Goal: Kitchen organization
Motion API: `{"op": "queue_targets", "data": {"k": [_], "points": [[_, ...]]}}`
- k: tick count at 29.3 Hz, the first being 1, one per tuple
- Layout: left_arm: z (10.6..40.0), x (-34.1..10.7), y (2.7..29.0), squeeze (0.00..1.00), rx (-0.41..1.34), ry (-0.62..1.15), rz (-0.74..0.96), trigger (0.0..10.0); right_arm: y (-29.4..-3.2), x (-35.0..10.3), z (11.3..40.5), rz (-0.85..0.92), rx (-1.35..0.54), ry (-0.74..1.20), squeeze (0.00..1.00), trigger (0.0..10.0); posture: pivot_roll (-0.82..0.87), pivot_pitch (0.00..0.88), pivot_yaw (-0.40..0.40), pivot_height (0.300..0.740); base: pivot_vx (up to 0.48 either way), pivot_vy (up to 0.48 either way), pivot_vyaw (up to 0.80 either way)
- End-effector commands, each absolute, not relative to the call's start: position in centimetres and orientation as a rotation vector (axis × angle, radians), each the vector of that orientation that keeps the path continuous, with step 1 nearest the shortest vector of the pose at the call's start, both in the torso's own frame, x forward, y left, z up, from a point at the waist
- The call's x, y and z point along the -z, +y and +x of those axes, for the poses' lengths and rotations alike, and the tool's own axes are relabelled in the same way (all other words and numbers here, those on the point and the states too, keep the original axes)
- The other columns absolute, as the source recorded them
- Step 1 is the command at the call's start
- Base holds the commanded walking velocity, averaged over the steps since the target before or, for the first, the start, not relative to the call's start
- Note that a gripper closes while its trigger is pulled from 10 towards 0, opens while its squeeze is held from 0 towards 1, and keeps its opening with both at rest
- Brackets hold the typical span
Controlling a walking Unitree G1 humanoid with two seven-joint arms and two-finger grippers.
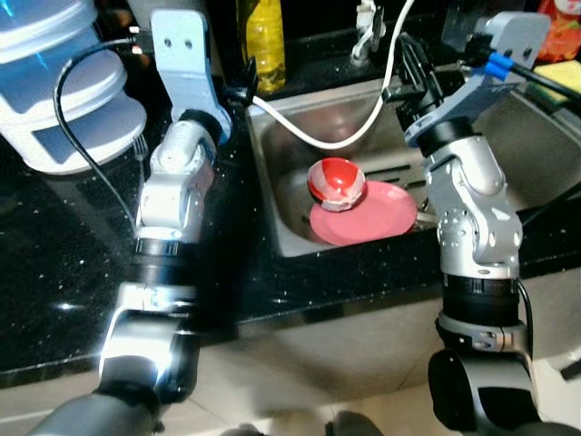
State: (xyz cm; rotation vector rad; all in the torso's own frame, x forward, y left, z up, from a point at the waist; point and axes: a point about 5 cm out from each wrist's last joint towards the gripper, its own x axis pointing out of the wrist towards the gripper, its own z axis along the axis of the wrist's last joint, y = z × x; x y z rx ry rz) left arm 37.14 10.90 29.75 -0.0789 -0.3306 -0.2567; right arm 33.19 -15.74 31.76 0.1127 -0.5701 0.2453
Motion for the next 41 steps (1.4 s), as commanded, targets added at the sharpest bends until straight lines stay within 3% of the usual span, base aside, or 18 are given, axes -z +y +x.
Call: {"op": "queue_targets", "data": {"k": [1,8,15,18,23,24,26,32,33,34,36,38,39,40,41], "points": [[37.4,-29.7,12.1,0.00,0.202,-0.308,-0.047,10.0,-15.1,-32.0,33.1,0.112,-0.268,-0.583,0.00,10.0,-0.12,0.036,0.138,0.740,0.000,0.000,0.00],[38.8,-28.3,14.1,0.00,0.094,-0.143,-0.009,10.0,-15.1,-32.2,33.1,0.095,-0.273,-0.587,0.00,10.0,-0.12,0.031,0.136,0.740,0.000,0.000,0.00],[39.5,-27.4,14.9,0.00,0.092,-0.057,-0.010,10.0,-15.2,-32.2,33.2,0.092,-0.275,-0.589,0.00,10.0,-0.12,0.027,0.133,0.740,0.000,0.000,0.00],[40.6,-25.0,16.3,0.00,0.024,0.100,-0.006,10.0,-15.1,-32.3,33.3,0.092,-0.277,-0.588,0.00,10.0,-0.12,0.026,0.131,0.740,0.000,0.000,0.00],[41.2,-22.9,17.7,0.00,-0.005,0.212,0.033,10.0,-15.1,-32.3,33.3,0.092,-0.278,-0.587,0.00,10.0,-0.12,0.030,0.130,0.740,0.000,0.000,0.00],[41.3,-22.2,18.3,0.38,-0.031,0.242,0.048,10.0,-15.1,-32.3,33.3,0.091,-0.278,-0.587,0.00,10.0,-0.12,0.032,0.130,0.740,0.000,0.000,0.00],[41.3,-21.3,19.1,1.00,-0.073,0.284,0.053,10.0,-15.2,-32.2,33.2,0.091,-0.276,-0.586,0.00,10.0,-0.12,0.035,0.135,0.740,0.000,0.000,0.00],[41.5,-21.6,17.6,1.00,-0.043,0.272,0.053,10.0,-15.6,-32.2,33.0,0.085,-0.262,-0.585,0.00,10.0,-0.14,0.044,0.140,0.740,0.000,0.000,0.00],[41.5,-21.7,17.4,0.58,-0.050,0.270,0.056,10.0,-15.7,-32.1,32.9,0.084,-0.259,-0.584,0.00,10.0,-0.14,0.044,0.141,0.740,0.000,0.000,0.00],[41.6,-21.6,17.2,0.00,-0.053,0.272,0.056,10.0,-15.7,-32.1,32.9,0.084,-0.258,-0.583,0.00,10.0,-0.14,0.044,0.141,0.740,0.000,0.000,0.00],[41.6,-21.5,16.8,0.00,-0.044,0.276,0.045,10.0,-15.7,-32.1,32.9,0.084,-0.258,-0.583,0.00,10.0,-0.14,0.044,0.141,0.740,0.000,0.000,0.00],[41.5,-20.1,16.3,0.00,-0.021,0.337,-0.073,10.0,-15.6,-32.2,33.0,0.084,-0.262,-0.584,0.00,10.0,-0.13,0.044,0.135,0.740,0.000,0.000,0.00],[41.4,-19.5,16.1,0.00,-0.011,0.367,-0.135,9.3,-15.6,-32.2,33.0,0.084,-0.264,-0.585,0.00,10.0,-0.13,0.044,0.135,0.740,0.000,0.000,0.00],[41.4,-19.5,16.1,0.00,-0.011,0.367,-0.135,9.3,-15.6,-32.2,33.0,0.084,-0.264,-0.585,0.00,10.0,-0.13,0.044,0.135,0.740,0.000,0.000,0.00],[41.2,-18.6,15.9,0.00,0.004,0.410,-0.235,7.3,-15.5,-32.3,33.1,0.082,-0.267,-0.587,0.00,10.0,-0.13,0.044,0.134,0.740,0.000,0.000,0.00]]}}
